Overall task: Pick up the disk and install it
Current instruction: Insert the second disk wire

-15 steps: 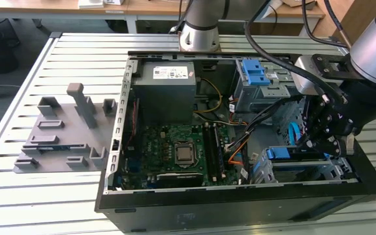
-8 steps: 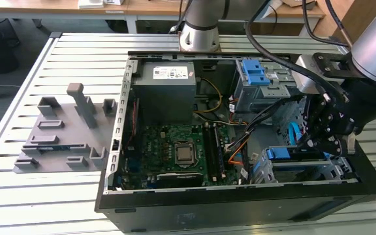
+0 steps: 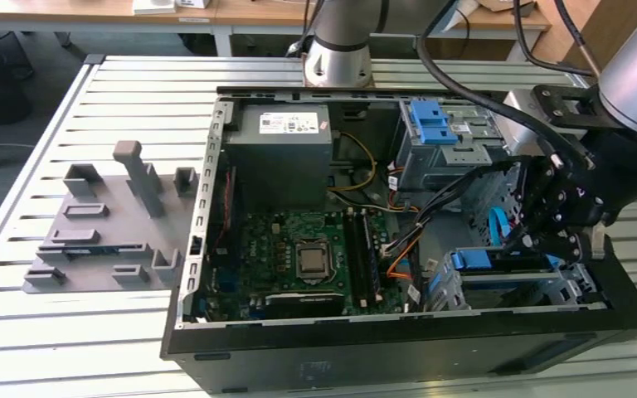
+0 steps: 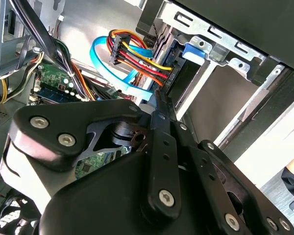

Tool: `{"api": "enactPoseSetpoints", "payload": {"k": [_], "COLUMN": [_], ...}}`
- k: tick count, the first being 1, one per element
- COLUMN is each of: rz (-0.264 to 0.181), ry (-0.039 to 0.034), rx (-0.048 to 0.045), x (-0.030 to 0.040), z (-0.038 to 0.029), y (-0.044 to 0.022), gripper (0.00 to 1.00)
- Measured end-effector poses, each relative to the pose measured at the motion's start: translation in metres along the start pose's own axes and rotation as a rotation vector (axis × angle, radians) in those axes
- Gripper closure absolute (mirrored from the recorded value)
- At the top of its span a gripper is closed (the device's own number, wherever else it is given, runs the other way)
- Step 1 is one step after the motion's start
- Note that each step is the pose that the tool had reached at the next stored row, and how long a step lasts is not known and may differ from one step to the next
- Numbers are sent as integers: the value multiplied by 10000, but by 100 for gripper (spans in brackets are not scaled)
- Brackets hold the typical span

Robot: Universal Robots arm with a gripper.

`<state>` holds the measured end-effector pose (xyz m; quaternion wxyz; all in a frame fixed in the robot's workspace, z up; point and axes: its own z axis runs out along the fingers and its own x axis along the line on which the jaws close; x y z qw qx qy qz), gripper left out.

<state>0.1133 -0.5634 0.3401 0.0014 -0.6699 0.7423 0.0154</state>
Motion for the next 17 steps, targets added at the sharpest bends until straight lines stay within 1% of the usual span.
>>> {"api": "enactPoseSetpoints", "payload": {"k": [9, 17], "rz": [0, 0], "ry": [-1, -3], "rx": [-9, -10], "x": [-2, -2], "z": [-81, -87], "y": [1, 2], "gripper": [89, 89]}}
